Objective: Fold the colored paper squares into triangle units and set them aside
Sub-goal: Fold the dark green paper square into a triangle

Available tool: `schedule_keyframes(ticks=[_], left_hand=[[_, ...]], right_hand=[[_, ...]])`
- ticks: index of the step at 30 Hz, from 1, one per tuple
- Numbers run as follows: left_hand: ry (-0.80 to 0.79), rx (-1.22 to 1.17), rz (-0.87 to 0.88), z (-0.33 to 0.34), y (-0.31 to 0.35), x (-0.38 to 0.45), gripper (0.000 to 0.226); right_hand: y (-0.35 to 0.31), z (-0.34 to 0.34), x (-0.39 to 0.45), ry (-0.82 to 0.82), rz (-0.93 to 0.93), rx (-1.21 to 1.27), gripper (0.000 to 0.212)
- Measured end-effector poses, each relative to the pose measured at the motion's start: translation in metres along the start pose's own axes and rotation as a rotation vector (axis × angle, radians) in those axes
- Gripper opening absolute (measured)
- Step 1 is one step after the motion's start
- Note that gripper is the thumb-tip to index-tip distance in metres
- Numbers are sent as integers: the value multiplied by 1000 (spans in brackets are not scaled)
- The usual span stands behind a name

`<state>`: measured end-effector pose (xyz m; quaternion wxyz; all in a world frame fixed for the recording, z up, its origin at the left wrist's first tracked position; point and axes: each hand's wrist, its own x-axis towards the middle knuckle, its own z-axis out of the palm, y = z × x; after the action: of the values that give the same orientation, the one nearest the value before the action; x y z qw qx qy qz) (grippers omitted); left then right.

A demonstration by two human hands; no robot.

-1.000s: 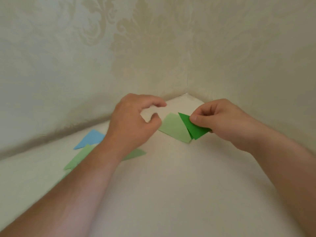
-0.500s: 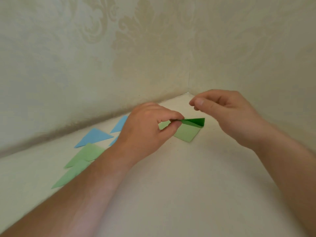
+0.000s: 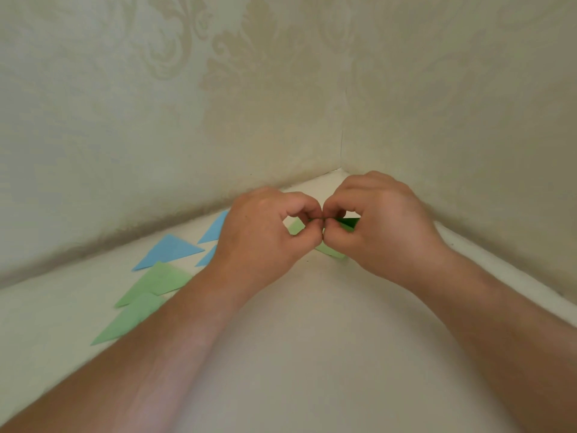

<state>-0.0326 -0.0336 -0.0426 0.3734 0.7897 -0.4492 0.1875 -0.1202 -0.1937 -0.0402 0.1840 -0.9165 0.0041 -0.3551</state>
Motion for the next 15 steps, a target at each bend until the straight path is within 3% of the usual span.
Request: schedule_keyframes(ticks=[8,15], left_hand=[[49,50,0,-4,-1,3,8],[87,36,-79,-14,-5,4,3]], right_hand=[[1,-4,4,21,5,-23,21],[19,-23,6,-24,126,-69,10]])
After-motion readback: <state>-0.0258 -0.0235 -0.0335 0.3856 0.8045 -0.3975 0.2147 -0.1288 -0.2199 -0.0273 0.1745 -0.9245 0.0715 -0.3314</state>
